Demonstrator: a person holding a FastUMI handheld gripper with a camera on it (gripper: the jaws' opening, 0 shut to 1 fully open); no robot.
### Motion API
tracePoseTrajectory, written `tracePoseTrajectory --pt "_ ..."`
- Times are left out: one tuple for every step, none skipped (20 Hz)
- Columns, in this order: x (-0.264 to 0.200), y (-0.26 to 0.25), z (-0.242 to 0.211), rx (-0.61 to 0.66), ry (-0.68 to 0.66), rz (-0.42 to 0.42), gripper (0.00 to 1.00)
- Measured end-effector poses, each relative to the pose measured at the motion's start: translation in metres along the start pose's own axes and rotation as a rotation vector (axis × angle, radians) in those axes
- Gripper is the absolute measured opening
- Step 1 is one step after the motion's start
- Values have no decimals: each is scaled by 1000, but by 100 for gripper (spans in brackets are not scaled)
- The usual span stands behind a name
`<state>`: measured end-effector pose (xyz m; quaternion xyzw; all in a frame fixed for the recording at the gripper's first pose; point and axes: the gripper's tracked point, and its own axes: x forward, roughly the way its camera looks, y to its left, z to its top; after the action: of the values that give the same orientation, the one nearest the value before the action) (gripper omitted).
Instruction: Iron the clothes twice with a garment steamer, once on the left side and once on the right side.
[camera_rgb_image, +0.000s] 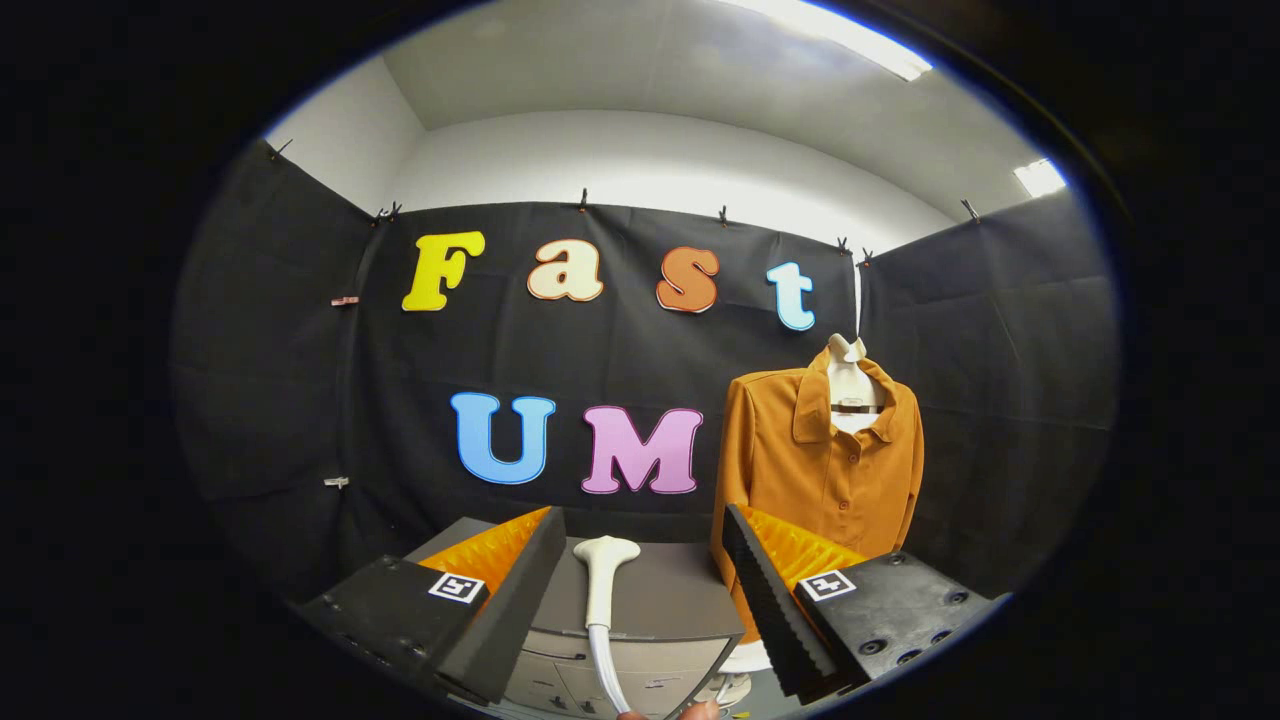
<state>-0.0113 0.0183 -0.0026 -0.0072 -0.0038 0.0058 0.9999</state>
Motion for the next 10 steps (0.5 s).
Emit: tracePoseTrajectory --pt "-2 1 1 2 -3 1 98" --pt "-3 2 1 6 -7 5 98" --pt "-4 4 3 7 -10 9 98" --pt "-4 5 4 6 -13 10 98" --pt "-4 5 5 4 -14 7 98" --pt "-5 4 4 7 -14 7 98" --pt "-5 5 3 11 -12 8 98" --pt "-4 6 -1 14 -7 7 98" --pt "-2 8 -5 17 1 7 98" --pt "2 11 -11 16 14 11 98"
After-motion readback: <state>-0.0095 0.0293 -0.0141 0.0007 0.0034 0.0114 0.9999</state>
